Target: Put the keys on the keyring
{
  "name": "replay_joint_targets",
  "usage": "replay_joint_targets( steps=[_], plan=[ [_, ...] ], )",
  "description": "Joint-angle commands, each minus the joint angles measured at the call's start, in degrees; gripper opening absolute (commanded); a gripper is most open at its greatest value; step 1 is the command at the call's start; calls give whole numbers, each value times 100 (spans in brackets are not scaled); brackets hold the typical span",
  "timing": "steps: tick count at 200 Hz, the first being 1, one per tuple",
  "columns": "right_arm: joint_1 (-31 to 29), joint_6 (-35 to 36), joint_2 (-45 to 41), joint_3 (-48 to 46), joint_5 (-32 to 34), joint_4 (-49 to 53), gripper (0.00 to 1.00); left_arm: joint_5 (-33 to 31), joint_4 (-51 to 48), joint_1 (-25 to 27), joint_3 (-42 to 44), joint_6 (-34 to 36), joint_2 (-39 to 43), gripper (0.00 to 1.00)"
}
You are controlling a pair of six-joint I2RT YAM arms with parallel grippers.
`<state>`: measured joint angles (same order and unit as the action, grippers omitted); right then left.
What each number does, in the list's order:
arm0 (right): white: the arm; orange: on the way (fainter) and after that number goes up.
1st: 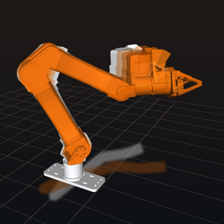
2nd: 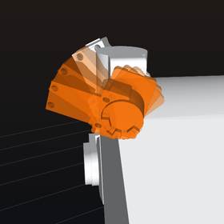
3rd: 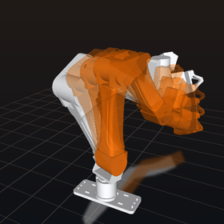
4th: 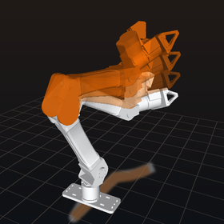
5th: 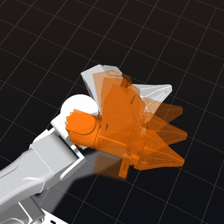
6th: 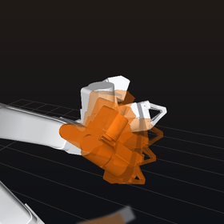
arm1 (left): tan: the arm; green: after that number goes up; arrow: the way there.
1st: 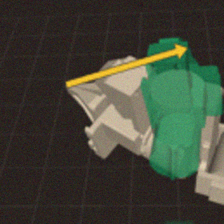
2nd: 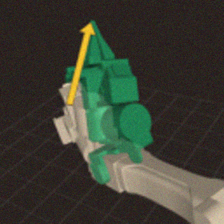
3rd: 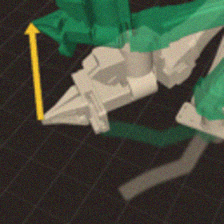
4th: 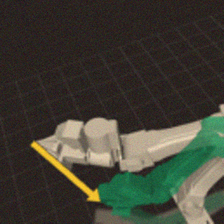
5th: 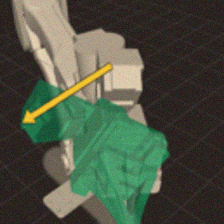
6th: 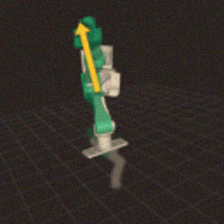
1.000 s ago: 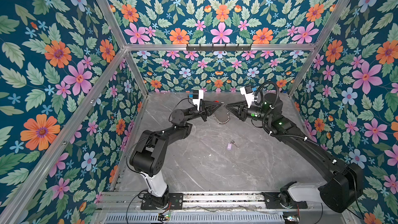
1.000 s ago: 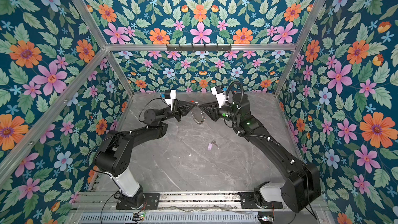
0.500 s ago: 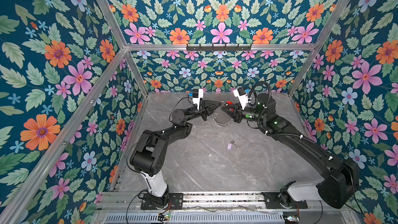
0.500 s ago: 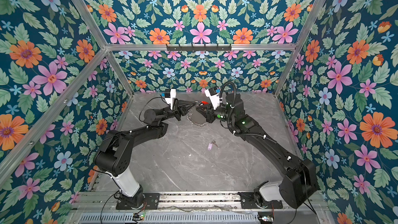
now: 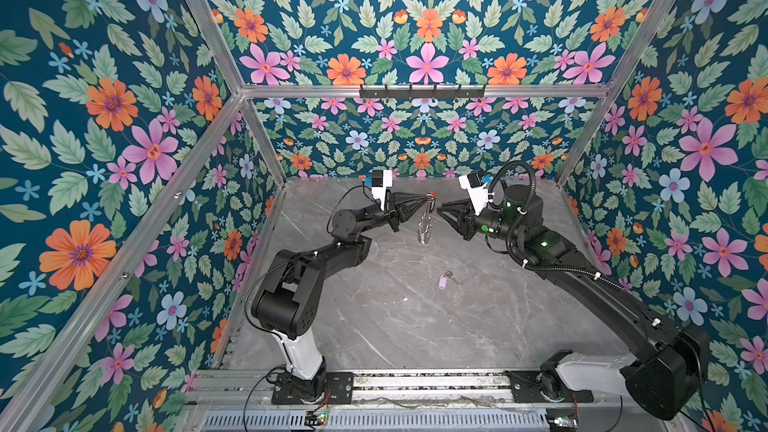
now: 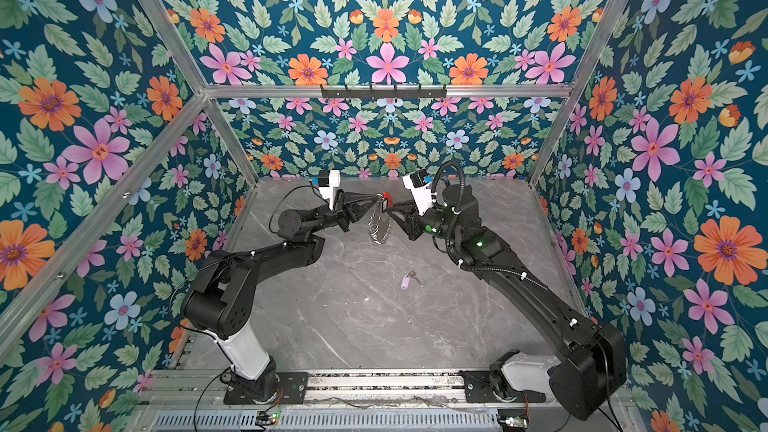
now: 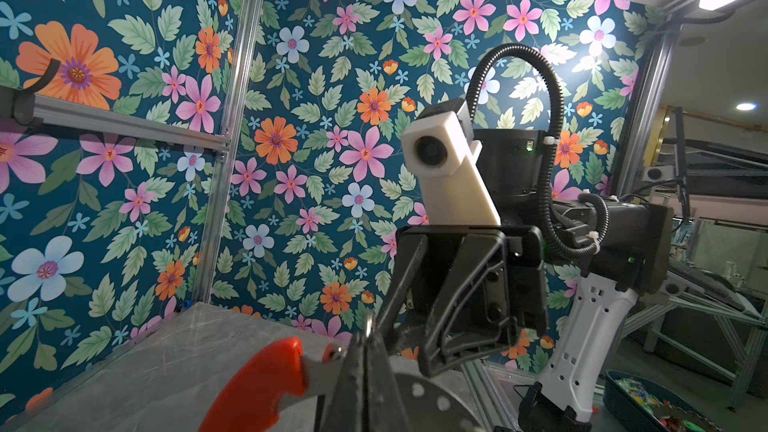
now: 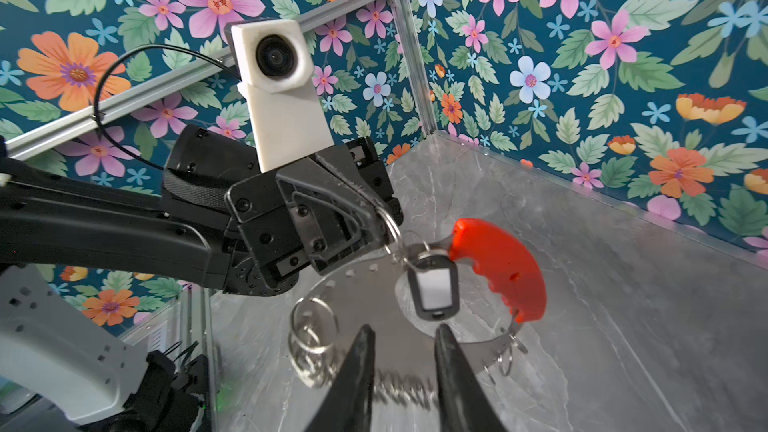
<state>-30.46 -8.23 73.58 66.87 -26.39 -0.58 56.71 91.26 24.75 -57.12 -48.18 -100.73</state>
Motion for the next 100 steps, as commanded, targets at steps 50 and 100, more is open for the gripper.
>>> replay_joint_targets(
  steps=[50,100],
  plan=[
    [-4,665,399,475,99,274,32,46,258,12,-93,-257,5,0],
    [-2,884,568,798,82,537,36,96,225,12,-121,-279,9,0]
  ],
)
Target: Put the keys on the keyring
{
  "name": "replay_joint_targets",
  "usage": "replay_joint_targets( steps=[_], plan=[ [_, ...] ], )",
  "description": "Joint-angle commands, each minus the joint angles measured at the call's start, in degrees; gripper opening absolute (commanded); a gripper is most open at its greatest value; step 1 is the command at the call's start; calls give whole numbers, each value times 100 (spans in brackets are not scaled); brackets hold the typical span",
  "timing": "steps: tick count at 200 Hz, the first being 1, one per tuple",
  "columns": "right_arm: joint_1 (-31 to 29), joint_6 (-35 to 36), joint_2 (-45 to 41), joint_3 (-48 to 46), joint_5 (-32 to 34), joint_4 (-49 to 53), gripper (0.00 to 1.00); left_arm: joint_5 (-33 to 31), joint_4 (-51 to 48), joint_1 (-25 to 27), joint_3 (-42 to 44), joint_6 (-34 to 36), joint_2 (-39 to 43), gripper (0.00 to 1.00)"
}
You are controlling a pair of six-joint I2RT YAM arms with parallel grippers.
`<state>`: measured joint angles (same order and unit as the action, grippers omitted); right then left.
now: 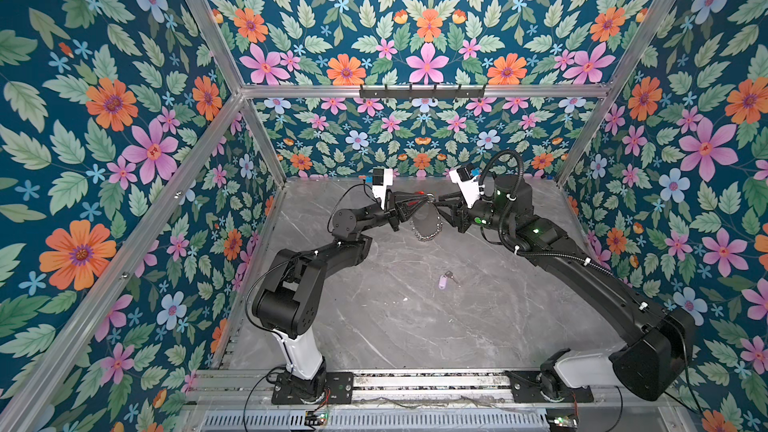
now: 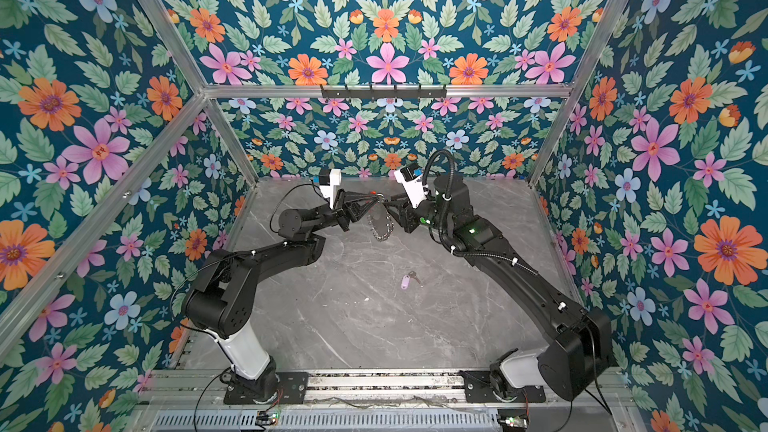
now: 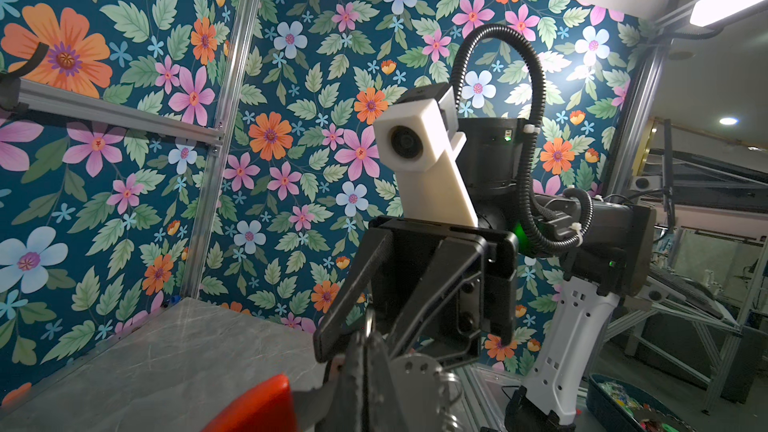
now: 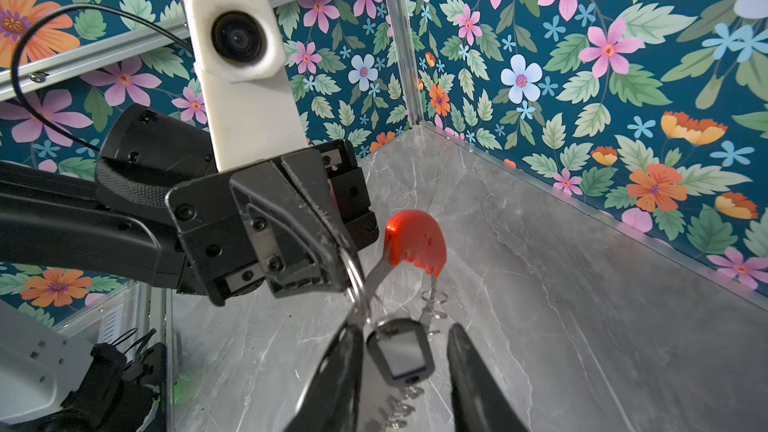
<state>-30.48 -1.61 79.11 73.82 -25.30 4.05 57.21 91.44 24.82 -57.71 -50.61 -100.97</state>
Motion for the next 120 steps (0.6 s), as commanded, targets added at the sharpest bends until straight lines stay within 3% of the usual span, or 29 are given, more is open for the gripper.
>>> replay_joint_targets(
  steps=[1,62,99,120],
  plan=[
    [-1,222,16,105,-27,76,36,45,208,5,-64,-37,33,0],
    [-63,384,46,195,-24,239,28,97,164,5,-149,-83,-11,0],
    [-71,440,32,203,41,289,11,97,155,5,-144,-78,-11,0],
    [-81,433,24,192,43,305,7,71,155,5,-151,-72,-11,0]
  ],
)
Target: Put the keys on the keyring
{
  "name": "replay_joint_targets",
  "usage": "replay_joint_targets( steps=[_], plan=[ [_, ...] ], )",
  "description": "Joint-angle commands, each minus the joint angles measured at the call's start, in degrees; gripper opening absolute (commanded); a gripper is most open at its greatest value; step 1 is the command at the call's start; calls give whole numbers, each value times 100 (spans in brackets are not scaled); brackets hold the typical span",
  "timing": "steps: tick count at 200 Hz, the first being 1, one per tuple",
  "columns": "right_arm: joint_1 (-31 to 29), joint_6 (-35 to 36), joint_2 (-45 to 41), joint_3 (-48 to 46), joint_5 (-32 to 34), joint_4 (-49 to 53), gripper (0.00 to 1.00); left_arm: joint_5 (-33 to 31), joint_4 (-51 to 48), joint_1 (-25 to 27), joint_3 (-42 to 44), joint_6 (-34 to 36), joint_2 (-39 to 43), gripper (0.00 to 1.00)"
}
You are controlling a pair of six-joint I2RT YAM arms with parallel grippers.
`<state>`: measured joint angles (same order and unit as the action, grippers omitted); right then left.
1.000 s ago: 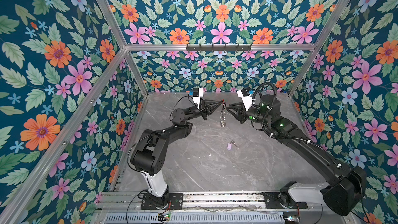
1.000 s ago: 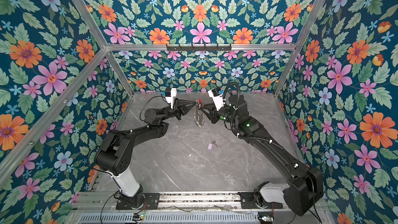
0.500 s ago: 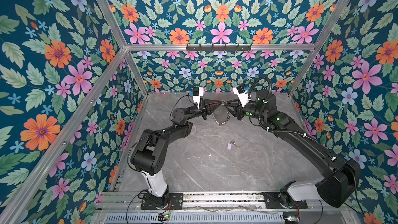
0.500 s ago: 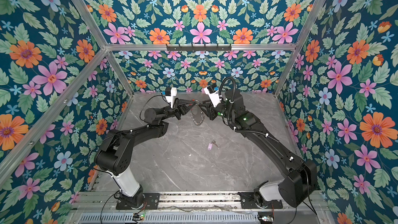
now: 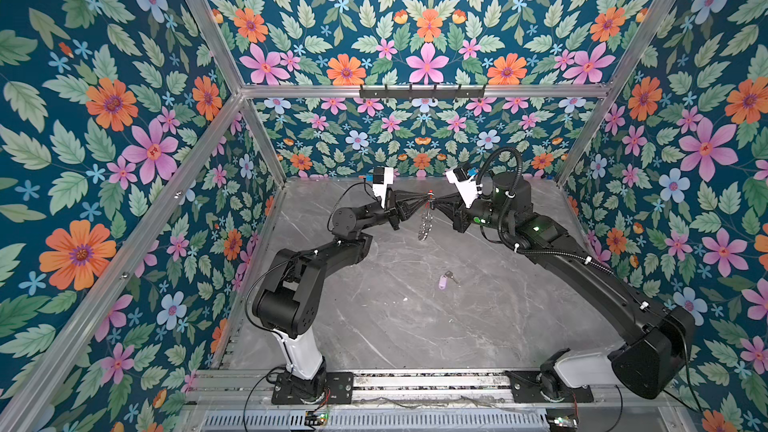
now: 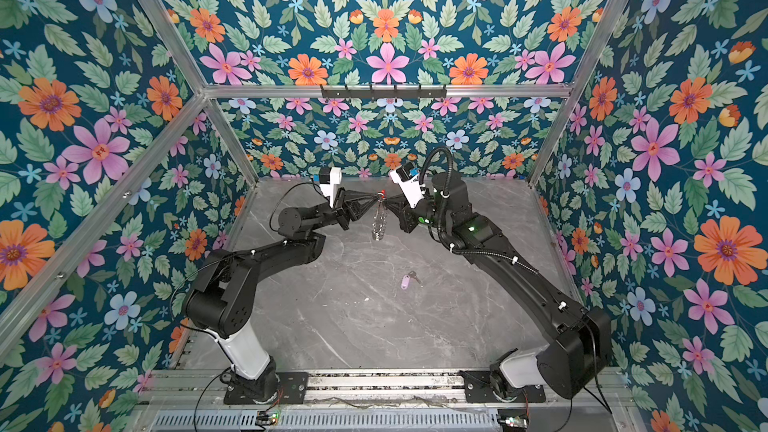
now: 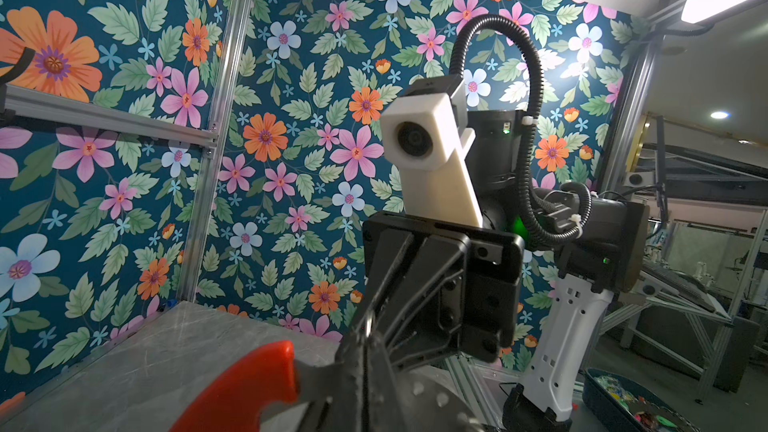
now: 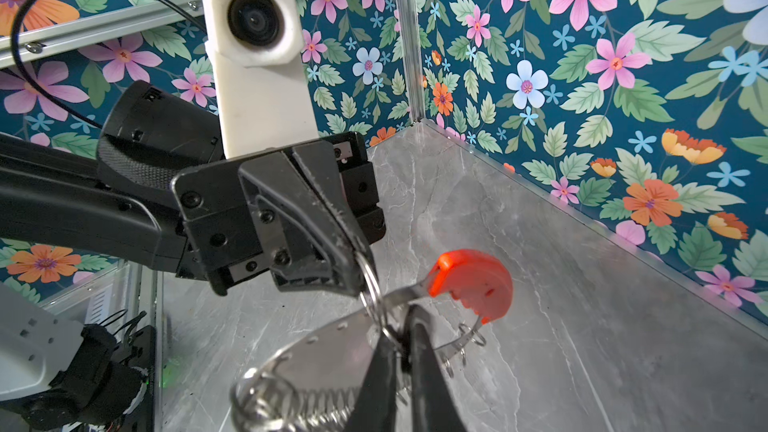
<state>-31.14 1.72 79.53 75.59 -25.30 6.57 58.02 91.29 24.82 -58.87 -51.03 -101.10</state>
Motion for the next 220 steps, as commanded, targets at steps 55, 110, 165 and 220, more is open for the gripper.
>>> replay_joint_targets(
  steps=[55,110,165,220],
  plan=[
    [-182,22,-60,-219,127,-54,0,-119,174,5,-49,-32,-33,0],
    [-300,-48,-82,-400,243,-165,0,-166,179,23,-41,-40,-50,0],
    [-297,14,-506,-543,780,-78,28,-129,192,32,-18,-64,-35,0],
    [70,-604,-722,-448,7,-328,28,-49,238,84,-17,-101,-33,0]
  ],
)
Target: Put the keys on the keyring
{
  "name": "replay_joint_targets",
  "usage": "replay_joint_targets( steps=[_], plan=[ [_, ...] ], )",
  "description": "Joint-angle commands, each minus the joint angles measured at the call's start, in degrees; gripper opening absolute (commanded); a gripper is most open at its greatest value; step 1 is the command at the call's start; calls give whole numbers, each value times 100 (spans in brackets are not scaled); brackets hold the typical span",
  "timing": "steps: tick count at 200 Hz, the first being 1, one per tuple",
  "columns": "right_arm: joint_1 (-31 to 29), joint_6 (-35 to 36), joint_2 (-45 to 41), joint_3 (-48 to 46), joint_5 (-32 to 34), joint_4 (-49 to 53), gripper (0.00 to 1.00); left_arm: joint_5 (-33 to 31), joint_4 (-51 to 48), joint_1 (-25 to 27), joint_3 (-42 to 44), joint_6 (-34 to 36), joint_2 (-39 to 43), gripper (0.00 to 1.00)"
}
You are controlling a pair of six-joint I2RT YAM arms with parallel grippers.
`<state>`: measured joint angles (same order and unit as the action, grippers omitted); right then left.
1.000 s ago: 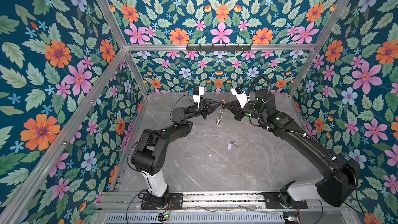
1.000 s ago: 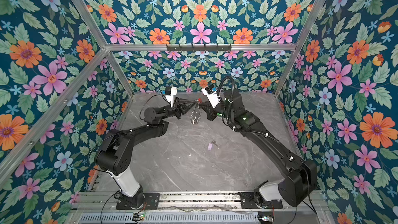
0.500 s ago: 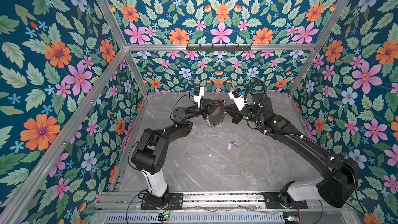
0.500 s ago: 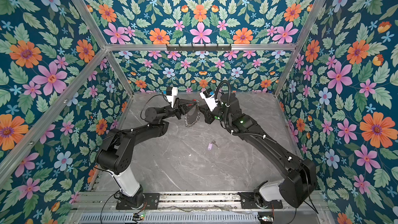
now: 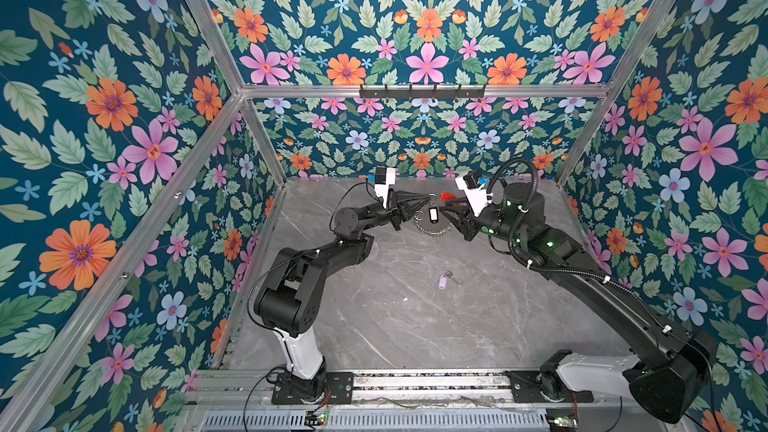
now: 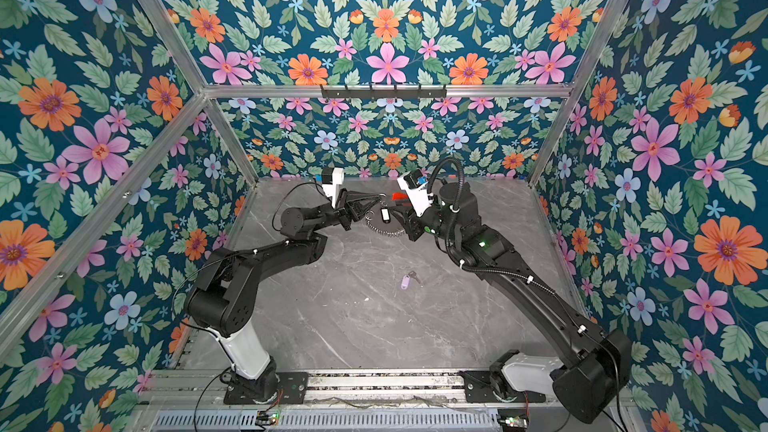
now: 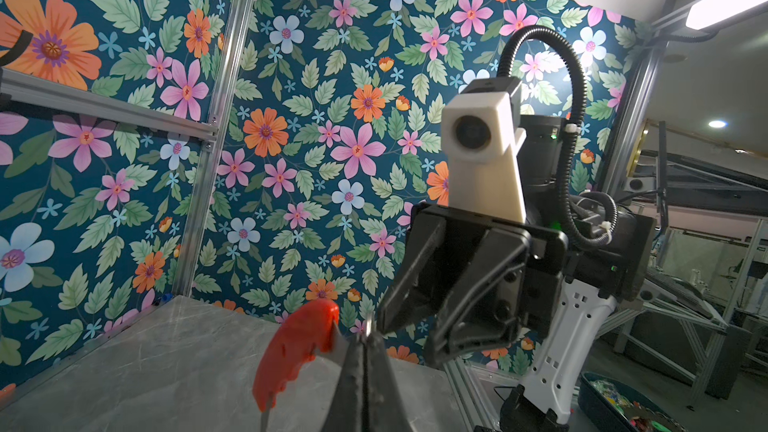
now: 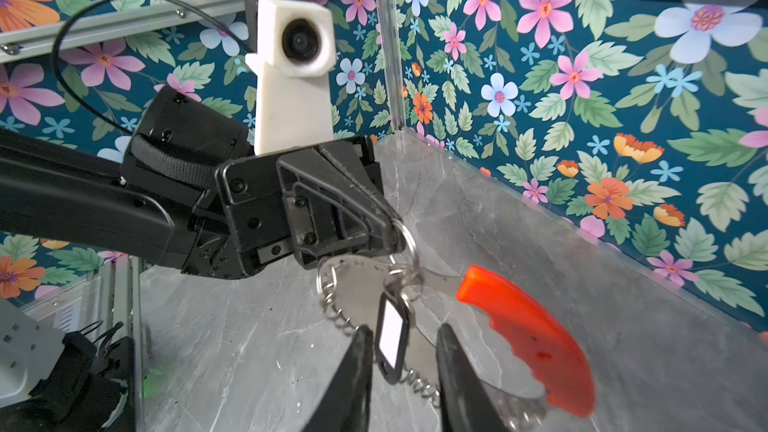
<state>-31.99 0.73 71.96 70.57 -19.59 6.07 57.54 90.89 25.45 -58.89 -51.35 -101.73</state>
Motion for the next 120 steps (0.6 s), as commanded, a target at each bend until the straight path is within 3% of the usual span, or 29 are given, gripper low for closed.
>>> replay_joint_targets(
  steps=[1,30,86,120],
  plan=[
    [170,-540,36,59,-594,-293,28,-4,279,21,-11,-68,31,0],
    [355,-1153,202,70,-1229,-761,27,-13,298,30,2,-76,48,0],
    [369,-1441,465,149,-1499,-1047,27,11,298,48,26,-101,110,0],
    [368,-1479,503,143,-1539,-1101,17,12,306,48,55,-99,127,0]
  ],
)
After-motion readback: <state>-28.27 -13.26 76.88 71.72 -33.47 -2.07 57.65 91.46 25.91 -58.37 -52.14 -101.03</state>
